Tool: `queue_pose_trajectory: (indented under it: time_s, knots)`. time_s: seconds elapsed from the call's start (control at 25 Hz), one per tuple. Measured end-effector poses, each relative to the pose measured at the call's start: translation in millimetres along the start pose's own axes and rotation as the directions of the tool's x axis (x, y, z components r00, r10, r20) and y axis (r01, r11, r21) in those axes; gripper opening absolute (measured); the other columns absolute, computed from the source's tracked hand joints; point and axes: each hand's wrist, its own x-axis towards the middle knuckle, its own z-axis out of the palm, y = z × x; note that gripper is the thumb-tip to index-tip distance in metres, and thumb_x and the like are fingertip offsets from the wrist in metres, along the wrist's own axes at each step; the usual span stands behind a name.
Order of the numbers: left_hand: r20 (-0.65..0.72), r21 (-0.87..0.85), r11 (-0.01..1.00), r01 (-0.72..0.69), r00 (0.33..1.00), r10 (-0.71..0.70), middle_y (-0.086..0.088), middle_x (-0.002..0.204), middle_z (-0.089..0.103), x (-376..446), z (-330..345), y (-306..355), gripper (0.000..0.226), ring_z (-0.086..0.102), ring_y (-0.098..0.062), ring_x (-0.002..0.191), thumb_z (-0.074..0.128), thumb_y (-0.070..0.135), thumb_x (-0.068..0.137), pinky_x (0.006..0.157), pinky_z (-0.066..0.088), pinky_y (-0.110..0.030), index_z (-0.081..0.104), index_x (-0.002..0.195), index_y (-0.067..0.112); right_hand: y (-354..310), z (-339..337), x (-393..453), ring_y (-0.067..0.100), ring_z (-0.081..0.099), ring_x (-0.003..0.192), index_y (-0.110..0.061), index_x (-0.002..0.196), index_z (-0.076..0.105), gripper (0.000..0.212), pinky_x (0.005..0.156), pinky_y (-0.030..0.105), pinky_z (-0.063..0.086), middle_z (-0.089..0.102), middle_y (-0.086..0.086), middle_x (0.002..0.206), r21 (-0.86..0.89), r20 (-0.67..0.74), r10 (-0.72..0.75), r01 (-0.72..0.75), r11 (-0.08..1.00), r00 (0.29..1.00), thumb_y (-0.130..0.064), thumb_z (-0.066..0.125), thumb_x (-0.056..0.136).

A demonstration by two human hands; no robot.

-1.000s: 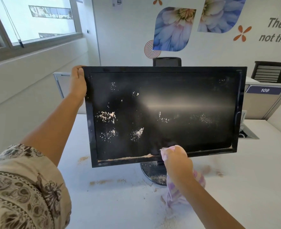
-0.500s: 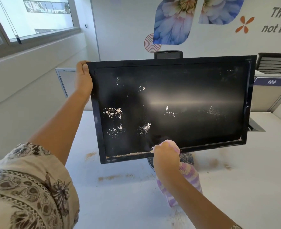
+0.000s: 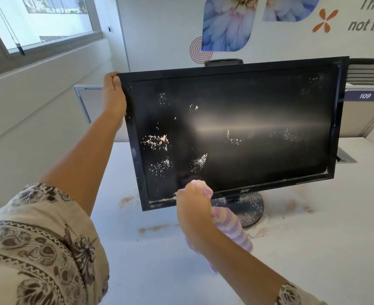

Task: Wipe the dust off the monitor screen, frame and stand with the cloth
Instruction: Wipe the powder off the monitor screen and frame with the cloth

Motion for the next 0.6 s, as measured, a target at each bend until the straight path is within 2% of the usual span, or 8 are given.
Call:
queue_pose_trajectory:
  time_s: [0.04,0.12,0.16,0.24,0.32,0.4,0.52,0.6]
  knots:
    - [0.001,-0.003,1.0,-0.003,1.0,0.003,0.013,0.086,0.043,0,-1,0,0.033,0.039,0.002,0.075,0.02,0.022,0.101,0.063,0.036,-0.016,0.042,0.124,0.012,-2,6,-3,0.001,0.045,0.08,-0.005,0.082,0.059,0.011,0.061,0.012,0.033,0.032,-0.003,0.075,0.035,-0.05,-0.06,0.061,0.997,0.997,0.0,0.05,0.087]
    - [0.02,-0.002,1.0,-0.007,1.0,0.007,0.006,0.095,0.046,1,-2,1,0.033,0.041,-0.003,0.08,0.021,0.022,0.1,0.071,0.039,-0.022,0.042,0.124,0.013,-2,12,-6,0.008,0.04,0.084,0.0,0.084,0.056,0.014,0.062,0.017,0.032,0.04,0.002,0.09,-0.028,-0.129,-0.24,0.238,0.971,0.962,0.0,0.043,0.09]
    - [0.031,0.0,1.0,-0.009,0.999,0.009,0.003,0.1,0.045,1,-2,2,0.033,0.041,-0.007,0.084,0.02,0.022,0.101,0.076,0.039,-0.025,0.042,0.124,0.013,-1,11,-8,0.01,0.044,0.089,-0.003,0.089,0.062,0.017,0.062,0.018,0.034,0.047,0.002,0.094,-0.027,-0.168,-0.304,0.304,0.952,0.938,-0.003,0.044,0.09]
    - [0.048,0.0,1.0,-0.017,0.999,0.017,0.0,0.104,0.045,0,-1,5,0.032,0.041,-0.011,0.09,0.02,0.022,0.101,0.078,0.038,-0.027,0.042,0.123,0.013,5,1,-10,0.012,0.053,0.097,-0.015,0.104,0.068,0.026,0.068,0.021,0.035,0.055,-0.001,0.101,0.128,-0.217,-0.307,0.339,0.932,0.927,-0.014,0.044,0.093]
    - [0.057,-0.004,1.0,-0.024,0.998,0.024,-0.001,0.103,0.045,1,0,7,0.028,0.04,-0.012,0.09,0.02,0.022,0.101,0.073,0.038,-0.023,0.042,0.117,0.016,15,-11,-17,0.014,0.056,0.086,-0.025,0.106,0.066,0.024,0.064,0.025,0.034,0.054,-0.005,0.105,0.271,-0.339,-0.148,0.247,0.931,0.929,-0.022,0.045,0.093]
    - [0.06,-0.007,1.0,-0.016,0.998,0.016,-0.001,0.103,0.044,1,0,6,0.026,0.04,-0.012,0.089,0.02,0.022,0.101,0.07,0.037,-0.022,0.042,0.114,0.018,31,-14,-19,0.019,0.053,0.077,-0.028,0.111,0.057,0.023,0.058,0.027,0.036,0.055,-0.003,0.108,0.238,-0.48,-0.037,0.17,0.956,0.877,-0.031,0.048,0.09]
    - [0.061,-0.017,1.0,-0.008,0.998,0.009,-0.002,0.105,0.044,2,-2,3,0.033,0.04,-0.014,0.092,0.02,0.023,0.101,0.08,0.037,-0.028,0.041,0.123,0.011,60,-15,-19,0.018,0.052,0.074,-0.036,0.134,0.034,0.055,0.06,0.029,0.043,0.048,-0.004,0.104,0.289,-0.348,0.127,-0.023,0.957,0.929,-0.049,0.056,0.085]
    - [0.063,-0.019,1.0,-0.012,0.998,0.014,-0.002,0.106,0.045,3,-2,2,0.034,0.041,-0.015,0.094,0.02,0.023,0.101,0.082,0.037,-0.031,0.041,0.124,0.01,72,-6,-22,0.014,0.054,0.074,-0.036,0.143,0.025,0.066,0.062,0.023,0.046,0.045,0.0,0.114,0.162,-0.255,0.186,-0.148,0.976,0.949,-0.045,0.058,0.087]
